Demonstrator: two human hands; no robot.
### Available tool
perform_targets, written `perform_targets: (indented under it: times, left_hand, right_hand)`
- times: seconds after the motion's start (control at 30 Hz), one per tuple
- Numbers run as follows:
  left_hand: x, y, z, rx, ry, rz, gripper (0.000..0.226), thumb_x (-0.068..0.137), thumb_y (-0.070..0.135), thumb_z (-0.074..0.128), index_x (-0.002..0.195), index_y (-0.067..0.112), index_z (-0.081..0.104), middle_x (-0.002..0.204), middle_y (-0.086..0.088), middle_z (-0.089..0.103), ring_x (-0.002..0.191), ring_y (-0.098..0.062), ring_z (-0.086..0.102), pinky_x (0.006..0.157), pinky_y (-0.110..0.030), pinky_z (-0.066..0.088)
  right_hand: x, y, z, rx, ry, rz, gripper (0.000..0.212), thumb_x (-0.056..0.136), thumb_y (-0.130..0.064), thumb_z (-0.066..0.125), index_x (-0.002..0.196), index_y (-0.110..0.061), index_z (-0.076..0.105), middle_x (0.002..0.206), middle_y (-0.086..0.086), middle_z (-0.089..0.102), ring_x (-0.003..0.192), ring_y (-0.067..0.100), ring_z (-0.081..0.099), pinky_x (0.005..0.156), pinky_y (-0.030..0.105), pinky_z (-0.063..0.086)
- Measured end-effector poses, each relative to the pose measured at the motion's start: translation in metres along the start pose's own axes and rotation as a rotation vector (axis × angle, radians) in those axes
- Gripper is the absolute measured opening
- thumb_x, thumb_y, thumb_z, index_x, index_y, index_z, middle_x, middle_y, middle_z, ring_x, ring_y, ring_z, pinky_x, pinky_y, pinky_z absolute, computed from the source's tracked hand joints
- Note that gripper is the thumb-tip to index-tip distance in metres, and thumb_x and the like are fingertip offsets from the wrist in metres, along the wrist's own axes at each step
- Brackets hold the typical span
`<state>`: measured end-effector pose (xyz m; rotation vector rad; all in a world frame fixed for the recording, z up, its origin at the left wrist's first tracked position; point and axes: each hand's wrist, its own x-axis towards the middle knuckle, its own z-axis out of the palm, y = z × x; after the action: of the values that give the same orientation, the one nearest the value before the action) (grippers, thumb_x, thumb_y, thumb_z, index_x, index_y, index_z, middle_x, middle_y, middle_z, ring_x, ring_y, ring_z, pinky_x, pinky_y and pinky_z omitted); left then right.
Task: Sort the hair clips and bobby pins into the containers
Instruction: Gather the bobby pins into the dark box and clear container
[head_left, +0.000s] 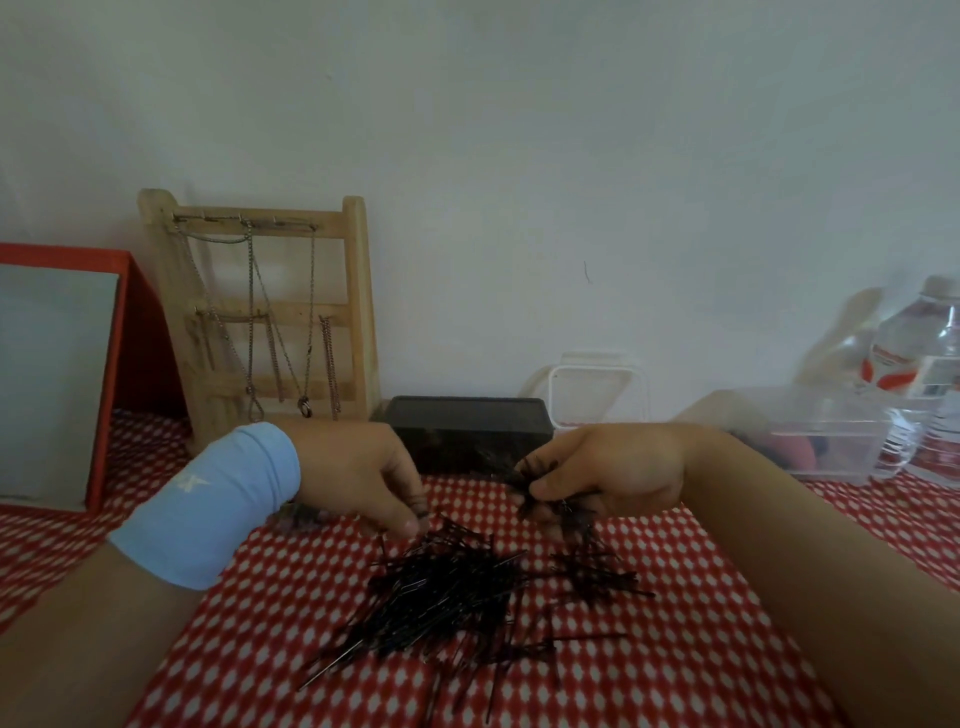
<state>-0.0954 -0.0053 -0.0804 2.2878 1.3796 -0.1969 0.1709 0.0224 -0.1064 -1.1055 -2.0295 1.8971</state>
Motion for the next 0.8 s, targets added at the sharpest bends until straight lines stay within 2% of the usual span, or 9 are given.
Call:
perform_targets:
  times: [0.07, 0.17, 0.27, 0.33, 0.4, 0.47, 0.63, 0.73, 0.8]
  left_hand:
    - [0.002, 0.004, 0.002, 0.043, -0.001, -0.004, 0.030, 0.086, 0.050, 0.067, 0.116, 0.043, 0.067, 0.101, 0.030, 0.066, 0.095, 0.010, 0.060, 0.092, -0.016, 0.045]
    - [0.007, 0.010, 0.003, 0.006, 0.132, 0.028, 0.047, 0.087, 0.053, 0.063, 0.131, 0.039, 0.053, 0.110, 0.024, 0.063, 0.097, 0.007, 0.058, 0.085, -0.012, 0.043]
    - [0.011, 0.014, 0.003, -0.303, 0.309, 0.149, 0.039, 0.087, 0.040, 0.067, 0.123, 0.028, 0.059, 0.099, 0.011, 0.071, 0.089, -0.001, 0.066, 0.085, -0.018, 0.050]
    - [0.013, 0.016, 0.005, -0.449, 0.418, 0.215, 0.024, 0.087, 0.028, 0.070, 0.110, 0.024, 0.065, 0.088, 0.004, 0.074, 0.078, -0.006, 0.069, 0.080, -0.021, 0.054]
    - [0.017, 0.017, 0.008, -0.491, 0.542, 0.230, 0.010, 0.088, 0.020, 0.070, 0.097, 0.022, 0.069, 0.079, 0.003, 0.074, 0.066, -0.008, 0.067, 0.067, -0.018, 0.053]
    - [0.022, 0.018, 0.013, -0.488, 0.638, 0.222, 0.003, 0.088, 0.021, 0.070, 0.090, 0.023, 0.070, 0.074, 0.004, 0.074, 0.061, -0.008, 0.066, 0.062, -0.017, 0.050]
    - [0.033, 0.020, 0.022, -0.551, 0.737, 0.248, 0.009, 0.087, 0.018, 0.072, 0.089, 0.027, 0.071, 0.082, 0.006, 0.073, 0.075, -0.007, 0.068, 0.066, -0.011, 0.050]
    - [0.034, 0.019, 0.023, -0.568, 0.754, 0.295, 0.014, 0.088, 0.015, 0.070, 0.095, 0.025, 0.074, 0.090, 0.008, 0.075, 0.085, -0.004, 0.069, 0.076, -0.013, 0.051]
    - [0.034, 0.019, 0.024, -0.587, 0.762, 0.307, 0.016, 0.089, 0.013, 0.069, 0.100, 0.024, 0.073, 0.093, 0.008, 0.075, 0.087, -0.003, 0.069, 0.080, -0.014, 0.051]
  right_hand:
    - [-0.002, -0.002, 0.002, 0.021, 0.000, -0.020, 0.017, 0.093, -0.014, 0.054, 0.104, -0.004, 0.063, 0.085, 0.003, 0.069, 0.072, 0.014, 0.063, 0.062, 0.024, 0.051]
    - [0.000, -0.003, 0.008, 0.052, -0.019, -0.049, 0.017, 0.103, -0.007, 0.044, 0.109, 0.001, 0.058, 0.085, 0.001, 0.074, 0.067, 0.009, 0.065, 0.062, 0.020, 0.051]
    - [0.008, 0.001, 0.009, 0.169, -0.033, -0.117, 0.018, 0.097, -0.013, 0.051, 0.108, -0.004, 0.063, 0.099, 0.013, 0.071, 0.072, 0.015, 0.065, 0.069, 0.025, 0.054]
    - [0.014, 0.003, 0.010, 0.236, 0.000, -0.160, 0.017, 0.094, -0.016, 0.054, 0.102, -0.008, 0.066, 0.095, 0.014, 0.069, 0.070, 0.018, 0.062, 0.066, 0.026, 0.053]
    - [0.015, 0.002, 0.016, 0.277, 0.005, -0.205, 0.017, 0.097, -0.014, 0.052, 0.101, -0.006, 0.066, 0.089, 0.014, 0.066, 0.068, 0.019, 0.059, 0.064, 0.026, 0.052]
    - [0.014, 0.000, 0.021, 0.291, 0.005, -0.221, 0.018, 0.102, -0.011, 0.048, 0.098, -0.002, 0.062, 0.085, 0.015, 0.065, 0.063, 0.019, 0.060, 0.062, 0.026, 0.053]
    - [0.013, -0.005, 0.031, 0.320, 0.066, -0.228, 0.022, 0.104, -0.009, 0.041, 0.096, -0.001, 0.059, 0.078, 0.017, 0.068, 0.065, 0.024, 0.067, 0.066, 0.033, 0.059]
    - [0.016, -0.004, 0.030, 0.351, 0.053, -0.264, 0.023, 0.104, -0.010, 0.042, 0.103, -0.002, 0.063, 0.093, 0.020, 0.071, 0.083, 0.027, 0.072, 0.071, 0.034, 0.061]
    - [0.018, -0.001, 0.030, 0.325, 0.055, -0.295, 0.023, 0.104, -0.010, 0.042, 0.106, -0.003, 0.063, 0.100, 0.018, 0.072, 0.090, 0.026, 0.072, 0.069, 0.031, 0.059]
